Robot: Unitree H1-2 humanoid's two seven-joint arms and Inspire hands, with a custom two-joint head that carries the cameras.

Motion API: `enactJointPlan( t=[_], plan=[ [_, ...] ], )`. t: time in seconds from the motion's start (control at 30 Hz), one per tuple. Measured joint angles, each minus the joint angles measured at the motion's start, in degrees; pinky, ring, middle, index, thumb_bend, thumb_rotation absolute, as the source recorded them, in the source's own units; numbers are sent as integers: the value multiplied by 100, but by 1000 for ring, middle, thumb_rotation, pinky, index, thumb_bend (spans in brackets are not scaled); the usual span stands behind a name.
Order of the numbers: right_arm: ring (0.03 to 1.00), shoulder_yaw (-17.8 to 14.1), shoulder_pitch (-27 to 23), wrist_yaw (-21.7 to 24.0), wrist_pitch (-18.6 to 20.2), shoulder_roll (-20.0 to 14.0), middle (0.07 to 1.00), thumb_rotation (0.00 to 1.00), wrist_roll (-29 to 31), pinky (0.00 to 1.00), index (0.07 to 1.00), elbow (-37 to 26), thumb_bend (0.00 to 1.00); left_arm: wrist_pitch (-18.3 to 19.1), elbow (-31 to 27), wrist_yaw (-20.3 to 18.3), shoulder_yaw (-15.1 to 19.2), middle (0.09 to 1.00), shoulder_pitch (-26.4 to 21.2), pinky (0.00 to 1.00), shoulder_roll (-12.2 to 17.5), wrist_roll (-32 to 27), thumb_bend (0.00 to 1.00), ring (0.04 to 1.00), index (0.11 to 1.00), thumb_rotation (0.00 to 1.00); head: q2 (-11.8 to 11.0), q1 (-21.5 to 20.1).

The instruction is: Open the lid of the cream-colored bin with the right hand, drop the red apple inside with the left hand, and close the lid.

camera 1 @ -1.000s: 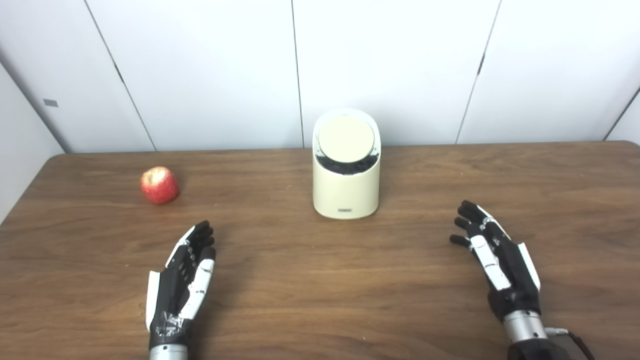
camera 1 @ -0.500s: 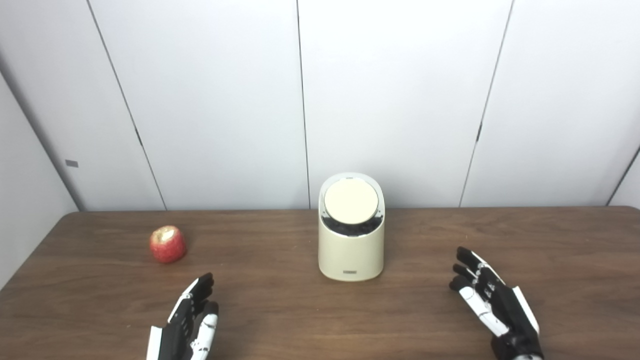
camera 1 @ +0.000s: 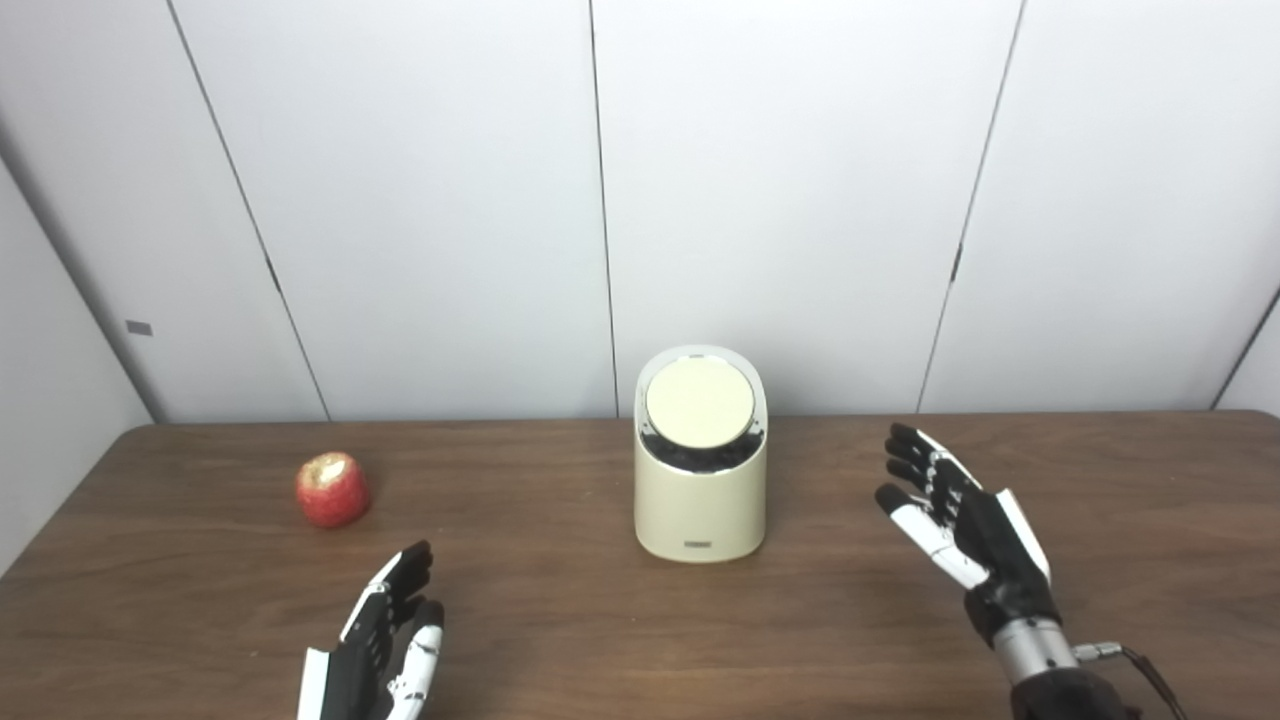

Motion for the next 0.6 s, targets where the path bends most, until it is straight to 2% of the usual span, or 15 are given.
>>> enactJointPlan(
  t=[0.07, 0.17, 0.33, 0.43, 0.6],
  plan=[
    [885, 55, -140, -6, 2, -35, 884, 608, -162, 844, 878, 56, 780, -1, 0, 0, -1, 868, -1, 842, -2, 0, 320, 868, 871, 579, 18, 0],
    [903, 63, -363, -5, 38, -50, 895, 554, -204, 890, 888, 77, 833, -10, 0, -7, -1, 869, -1, 840, -4, -11, 316, 870, 872, 558, 18, 18],
    [928, 123, -842, -8, 201, -82, 949, 539, -369, 882, 913, 258, 888, -11, 0, -16, 1, 876, -2, 861, -9, -66, 332, 877, 880, 564, 44, 35],
    [898, 263, -1109, 1, 296, -161, 897, 556, -560, 852, 902, 267, 935, -11, 0, -22, 7, 874, -5, 865, -11, -132, 348, 877, 880, 568, 70, 18],
    [880, 507, -1686, -14, 421, -223, 880, 524, -966, 808, 890, 576, 969, -12, 0, -23, 14, 870, -10, 863, -15, -215, 349, 873, 879, 567, 79, 26]
  ],
)
